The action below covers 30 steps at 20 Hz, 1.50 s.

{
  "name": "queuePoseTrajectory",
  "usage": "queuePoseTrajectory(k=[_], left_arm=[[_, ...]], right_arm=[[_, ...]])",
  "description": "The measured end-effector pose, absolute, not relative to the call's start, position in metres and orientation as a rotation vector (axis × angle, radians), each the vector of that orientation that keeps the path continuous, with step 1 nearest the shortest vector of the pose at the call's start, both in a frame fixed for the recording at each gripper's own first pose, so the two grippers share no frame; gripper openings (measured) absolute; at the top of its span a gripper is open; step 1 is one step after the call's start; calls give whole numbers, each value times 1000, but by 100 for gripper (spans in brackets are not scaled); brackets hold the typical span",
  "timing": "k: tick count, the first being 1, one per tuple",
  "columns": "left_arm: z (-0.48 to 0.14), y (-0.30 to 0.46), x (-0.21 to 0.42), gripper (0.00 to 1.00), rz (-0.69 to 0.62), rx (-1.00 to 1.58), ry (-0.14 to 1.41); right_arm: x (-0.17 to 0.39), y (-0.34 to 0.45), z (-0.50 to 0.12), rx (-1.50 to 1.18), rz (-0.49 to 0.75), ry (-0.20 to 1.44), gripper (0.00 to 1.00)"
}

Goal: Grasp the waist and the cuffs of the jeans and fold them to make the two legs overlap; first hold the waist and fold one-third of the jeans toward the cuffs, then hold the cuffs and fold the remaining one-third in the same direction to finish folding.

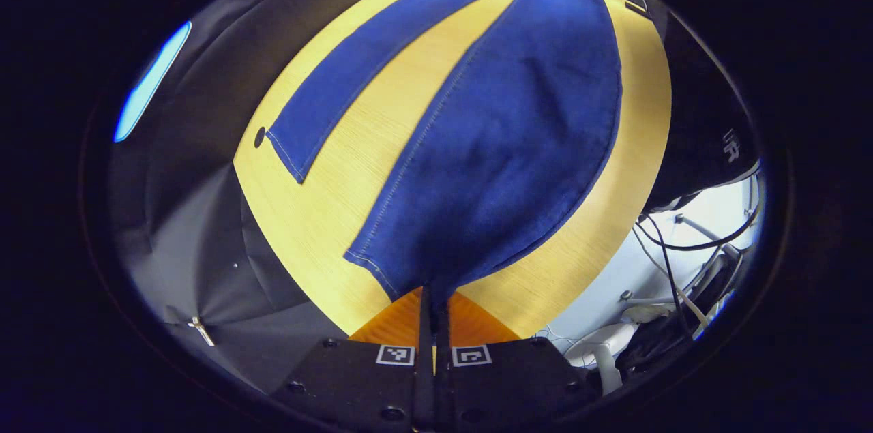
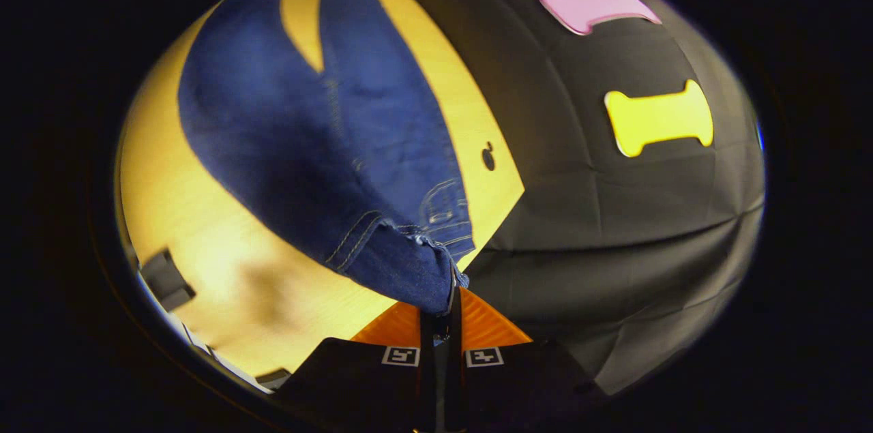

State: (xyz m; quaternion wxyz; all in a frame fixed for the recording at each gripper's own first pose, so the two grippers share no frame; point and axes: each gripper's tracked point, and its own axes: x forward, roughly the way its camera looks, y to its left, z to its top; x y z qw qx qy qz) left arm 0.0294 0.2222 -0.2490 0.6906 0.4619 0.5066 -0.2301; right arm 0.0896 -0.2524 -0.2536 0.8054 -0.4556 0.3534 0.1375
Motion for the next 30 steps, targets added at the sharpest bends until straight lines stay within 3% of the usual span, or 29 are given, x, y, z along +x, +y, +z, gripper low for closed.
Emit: queuePoseTrajectory(k=[5,6,7,10,17,21,22,24,25,28,29,30], left_arm=[[-190,208,142,6,-514,1053,998],[-180,208,162,6,-507,1058,984],[-175,209,182,6,-496,1064,977],[-176,217,235,6,-429,971,999],[-213,203,335,6,-182,582,1126],[-257,218,357,5,-105,531,1207],[-269,222,361,9,-94,519,1219],[-285,228,373,6,-62,512,1209],[-287,226,375,6,-49,499,1197],[-285,218,379,11,-27,465,1150],[-284,211,378,14,-44,423,1117],[-282,200,379,23,-77,366,1075]], right_arm=[[166,-240,-192,-699,131,716,10],[171,-237,-174,-639,103,713,14],[176,-236,-165,-586,83,714,10],[178,-227,-130,-486,5,731,10],[189,-222,-109,-259,-130,852,9],[186,-219,-104,-183,-155,923,10],[185,-215,-103,-120,-170,946,10],[189,-208,-89,25,-204,958,10],[192,-207,-79,64,-215,947,12],[191,-214,-74,67,-234,936,43],[188,-214,-71,59,-247,903,45],[188,-214,-65,60,-255,858,63]])
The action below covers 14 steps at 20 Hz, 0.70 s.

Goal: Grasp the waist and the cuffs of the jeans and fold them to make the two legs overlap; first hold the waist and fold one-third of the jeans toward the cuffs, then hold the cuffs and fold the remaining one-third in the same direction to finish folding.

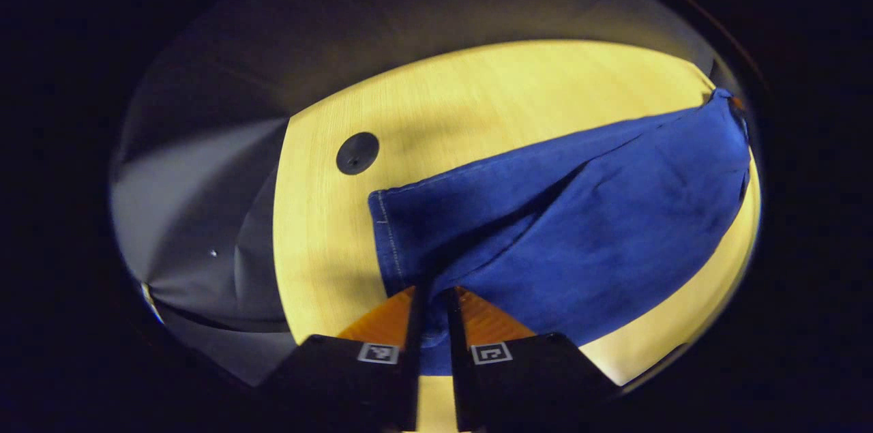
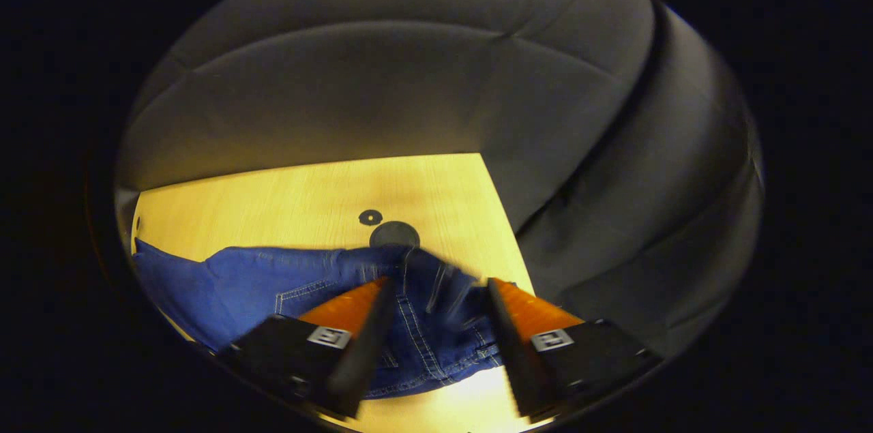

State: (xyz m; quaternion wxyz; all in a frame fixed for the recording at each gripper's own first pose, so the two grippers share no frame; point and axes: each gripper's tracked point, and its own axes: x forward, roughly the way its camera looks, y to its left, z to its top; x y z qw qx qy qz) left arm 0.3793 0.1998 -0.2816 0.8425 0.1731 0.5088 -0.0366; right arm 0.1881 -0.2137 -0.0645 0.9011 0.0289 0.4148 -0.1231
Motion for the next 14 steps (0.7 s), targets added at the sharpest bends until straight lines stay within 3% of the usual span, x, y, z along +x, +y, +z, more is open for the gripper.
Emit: queuePoseTrajectory(k=[2,4,7,14], left_arm=[[-266,184,378,60,-79,278,988],[-241,176,373,96,-54,191,880],[-215,158,379,97,-43,13,680],[-153,121,395,96,-229,-250,184]], right_arm=[[179,-211,-52,102,-282,777,99],[165,-210,-41,146,-316,718,98],[135,-211,-33,160,-375,681,98],[107,-223,-68,303,-482,674,98]])
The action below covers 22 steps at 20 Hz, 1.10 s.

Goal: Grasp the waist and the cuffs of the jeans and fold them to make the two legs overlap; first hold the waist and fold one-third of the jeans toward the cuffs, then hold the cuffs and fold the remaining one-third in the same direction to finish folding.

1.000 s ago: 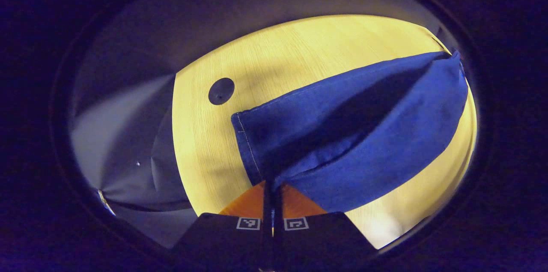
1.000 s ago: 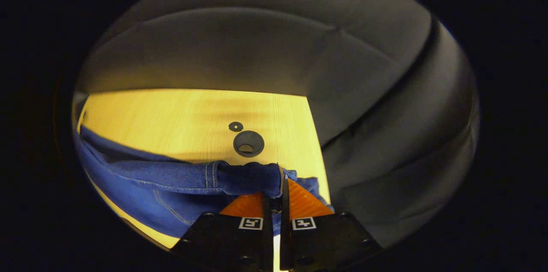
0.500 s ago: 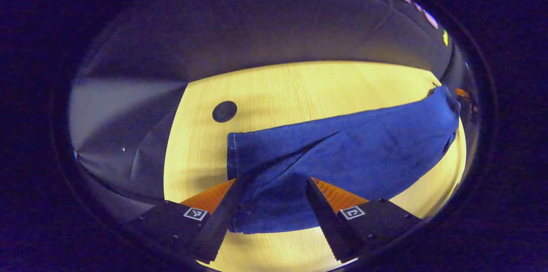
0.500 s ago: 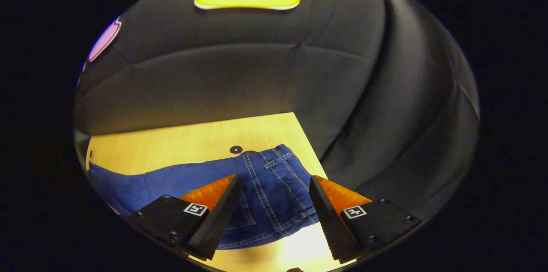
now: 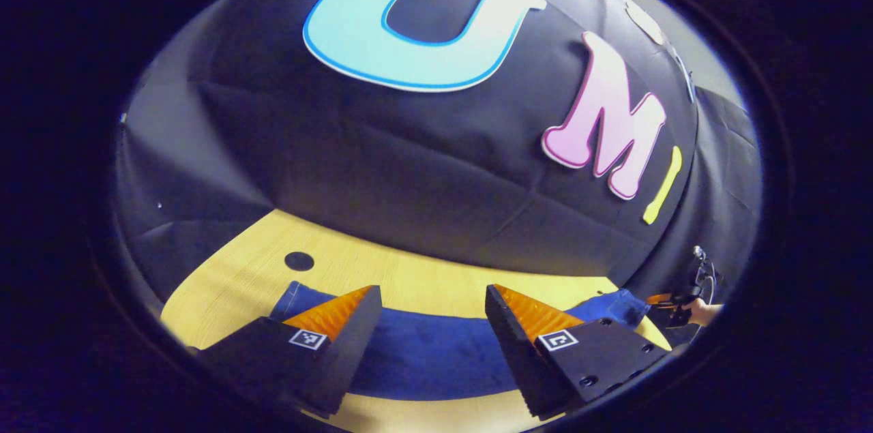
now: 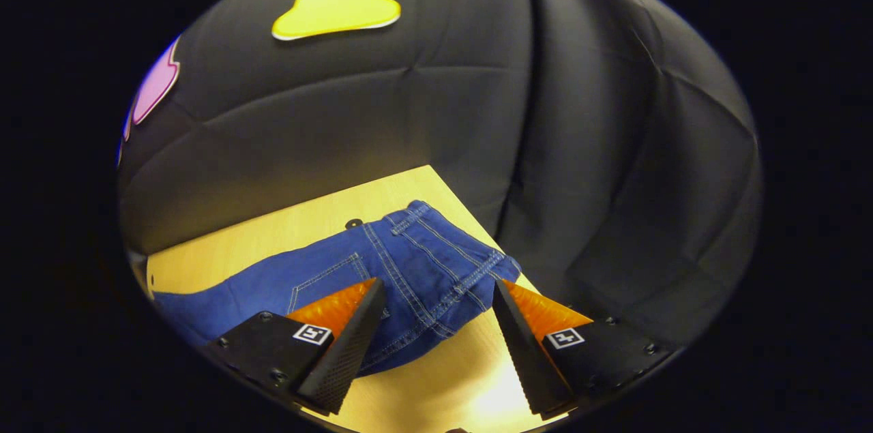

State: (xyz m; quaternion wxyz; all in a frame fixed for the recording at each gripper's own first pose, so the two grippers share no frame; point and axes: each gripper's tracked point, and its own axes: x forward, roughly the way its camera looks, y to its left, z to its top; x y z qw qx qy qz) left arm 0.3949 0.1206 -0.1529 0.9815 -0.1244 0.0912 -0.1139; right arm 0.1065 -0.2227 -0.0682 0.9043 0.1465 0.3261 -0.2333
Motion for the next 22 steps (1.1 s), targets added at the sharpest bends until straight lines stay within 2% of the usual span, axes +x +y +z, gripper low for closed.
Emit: queuePoseTrajectory(k=[5,7,12,14,18,21,22], left_arm=[[-151,119,393,96,-293,-250,88],[-155,116,393,96,-302,-192,115],[-182,88,391,96,-363,-104,190],[-191,73,389,97,-381,-104,217],[-205,55,385,97,-400,-136,240],[-215,53,384,97,-386,-157,244],[-218,54,383,96,-379,-171,247]], right_arm=[[103,-251,-94,442,-591,663,99],[109,-254,-106,557,-606,656,99],[119,-264,-115,634,-643,618,99],[123,-262,-114,653,-620,603,95],[138,-250,-132,774,-559,595,39],[140,-249,-136,773,-501,568,13],[135,-249,-127,755,-489,566,13]])
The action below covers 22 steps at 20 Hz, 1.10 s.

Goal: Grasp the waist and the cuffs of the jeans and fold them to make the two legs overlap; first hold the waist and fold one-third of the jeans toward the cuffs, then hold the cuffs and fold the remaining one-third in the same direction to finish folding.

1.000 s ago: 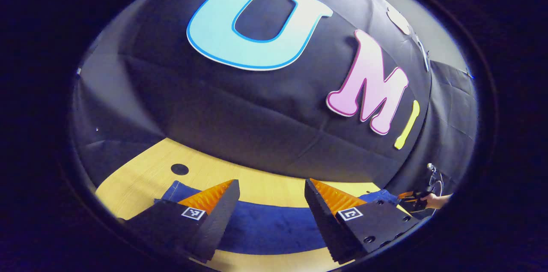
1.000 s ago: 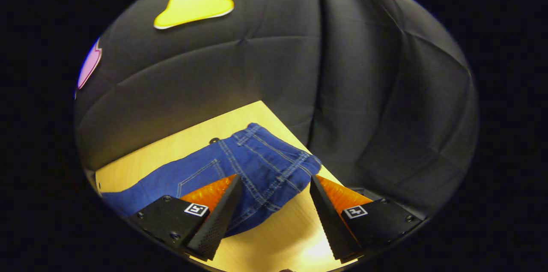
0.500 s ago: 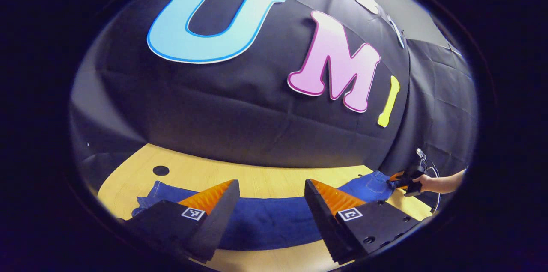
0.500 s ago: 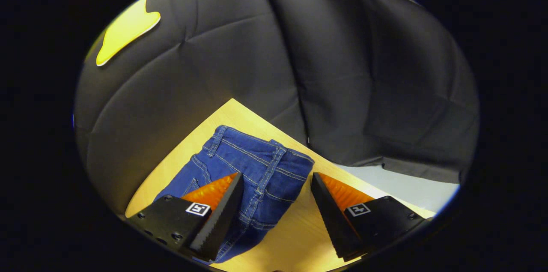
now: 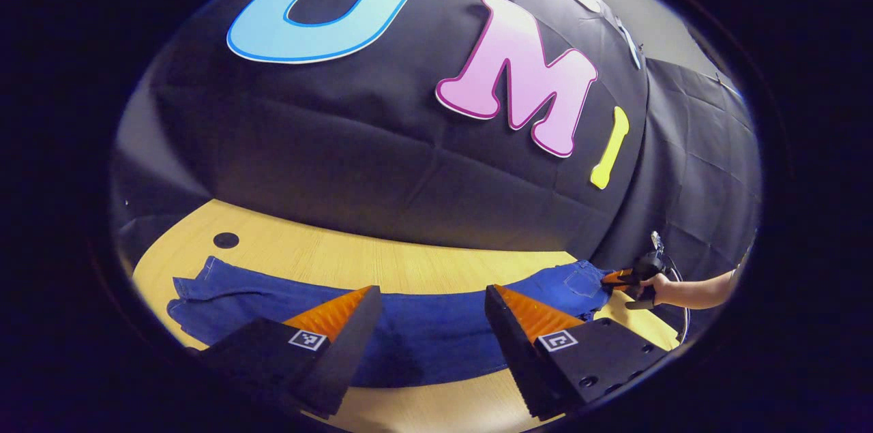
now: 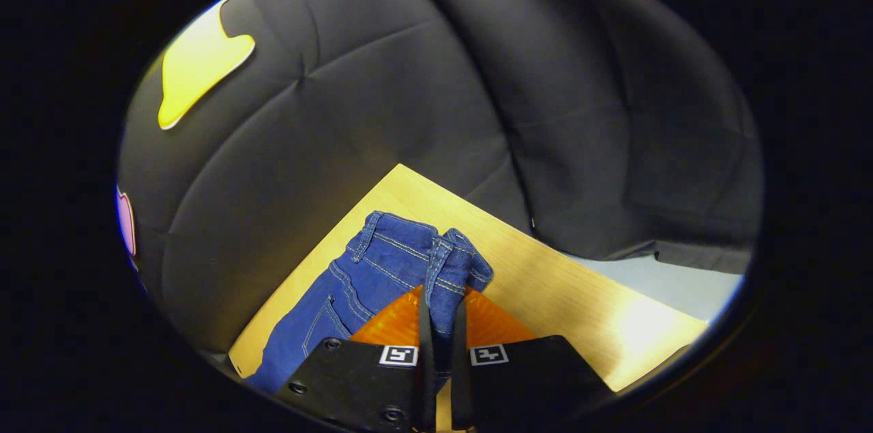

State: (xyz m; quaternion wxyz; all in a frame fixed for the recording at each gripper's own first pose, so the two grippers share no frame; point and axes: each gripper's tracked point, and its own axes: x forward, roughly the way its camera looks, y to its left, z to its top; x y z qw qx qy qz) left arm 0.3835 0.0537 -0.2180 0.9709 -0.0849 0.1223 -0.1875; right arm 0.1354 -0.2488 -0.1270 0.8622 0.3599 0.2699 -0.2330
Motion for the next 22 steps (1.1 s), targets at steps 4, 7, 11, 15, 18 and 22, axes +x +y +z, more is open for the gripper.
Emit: queuePoseTrajectory(k=[4,7,11,15,18,22], left_arm=[[-221,66,382,96,-337,-212,231],[-214,83,377,97,-277,-215,210],[-205,117,359,96,-198,-184,181],[-194,145,340,96,-143,-225,129],[-186,167,327,96,-113,-322,86],[-170,196,312,96,-113,-456,15]], right_arm=[[137,-248,-72,584,-450,459,12],[126,-236,-19,498,-394,363,12],[114,-208,27,376,-253,263,12],[80,-158,82,208,-68,171,12],[41,-129,116,172,81,148,12],[13,-139,95,151,201,242,12]])
